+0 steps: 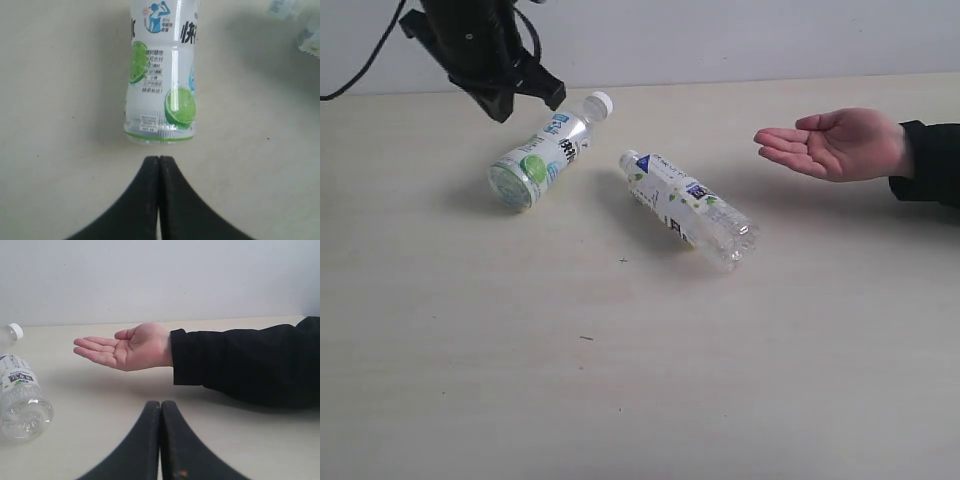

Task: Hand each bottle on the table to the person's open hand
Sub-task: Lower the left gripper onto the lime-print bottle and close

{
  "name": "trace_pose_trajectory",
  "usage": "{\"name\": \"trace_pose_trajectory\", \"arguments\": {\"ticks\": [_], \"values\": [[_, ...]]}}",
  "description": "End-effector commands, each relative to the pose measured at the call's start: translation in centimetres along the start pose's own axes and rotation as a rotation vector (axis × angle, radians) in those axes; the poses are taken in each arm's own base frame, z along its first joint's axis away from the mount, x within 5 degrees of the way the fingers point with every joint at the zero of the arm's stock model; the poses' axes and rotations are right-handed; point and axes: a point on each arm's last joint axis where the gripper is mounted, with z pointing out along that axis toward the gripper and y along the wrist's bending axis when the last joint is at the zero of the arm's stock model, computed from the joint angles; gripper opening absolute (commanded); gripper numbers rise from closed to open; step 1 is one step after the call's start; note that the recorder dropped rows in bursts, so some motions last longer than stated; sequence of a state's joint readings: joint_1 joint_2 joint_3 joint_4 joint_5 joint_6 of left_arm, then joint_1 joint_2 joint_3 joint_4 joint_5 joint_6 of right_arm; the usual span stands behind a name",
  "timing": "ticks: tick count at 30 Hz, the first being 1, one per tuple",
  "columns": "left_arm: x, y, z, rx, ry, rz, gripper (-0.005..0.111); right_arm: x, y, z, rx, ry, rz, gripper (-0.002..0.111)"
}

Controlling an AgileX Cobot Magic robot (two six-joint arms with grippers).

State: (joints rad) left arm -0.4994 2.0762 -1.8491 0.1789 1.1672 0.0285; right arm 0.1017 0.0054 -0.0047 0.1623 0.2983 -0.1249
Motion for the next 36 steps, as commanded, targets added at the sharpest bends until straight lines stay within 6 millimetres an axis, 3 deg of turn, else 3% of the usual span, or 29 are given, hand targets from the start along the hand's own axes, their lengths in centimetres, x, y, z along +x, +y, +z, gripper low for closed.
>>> {"name": "trace_pose_trajectory", "arguments": {"ticks": [1,5,11,14,17,18,19,21,32,36], "values": [[-2.8,0.1,0.8,0.005,-0.030,0.002,0.000,0.1,0.0,0.0,0.008,-0.009,0.002,0.000],[-4.2,0.0,0.8,0.024,-0.080,0.015,0.000,0.1,0.0,0.0,0.008,-0.009,0.002,0.000],[-4.5,-0.4,1.2,0.064,-0.087,0.050,0.001,0.1,0.0,0.0,0.008,-0.009,0.002,0.000],[-4.5,-0.1,1.8,0.057,-0.078,0.049,0.012,0.1,0.0,0.0,0.008,-0.009,0.002,0.000],[-4.6,0.3,2.6,0.058,-0.076,0.036,0.042,0.1,0.0,0.0,0.008,-0.009,0.002,0.000],[-4.6,0.4,2.9,0.058,-0.071,0.035,0.057,0.1,0.0,0.0,0.008,-0.009,0.002,0.000],[-4.6,0.5,3.7,0.056,-0.063,0.026,0.084,0.1,0.0,0.0,0.008,-0.009,0.002,0.000],[-4.5,0.3,5.4,0.049,-0.032,0.032,0.105,0.1,0.0,0.0,0.008,-0.009,0.002,0.000],[-4.3,0.2,11.9,0.038,0.005,0.042,0.103,0.1,0.0,0.0,0.008,-0.009,0.002,0.000],[-4.3,0.0,13.1,0.036,-0.002,0.045,0.102,0.1,0.0,0.0,0.008,-0.009,0.002,0.000]]}}
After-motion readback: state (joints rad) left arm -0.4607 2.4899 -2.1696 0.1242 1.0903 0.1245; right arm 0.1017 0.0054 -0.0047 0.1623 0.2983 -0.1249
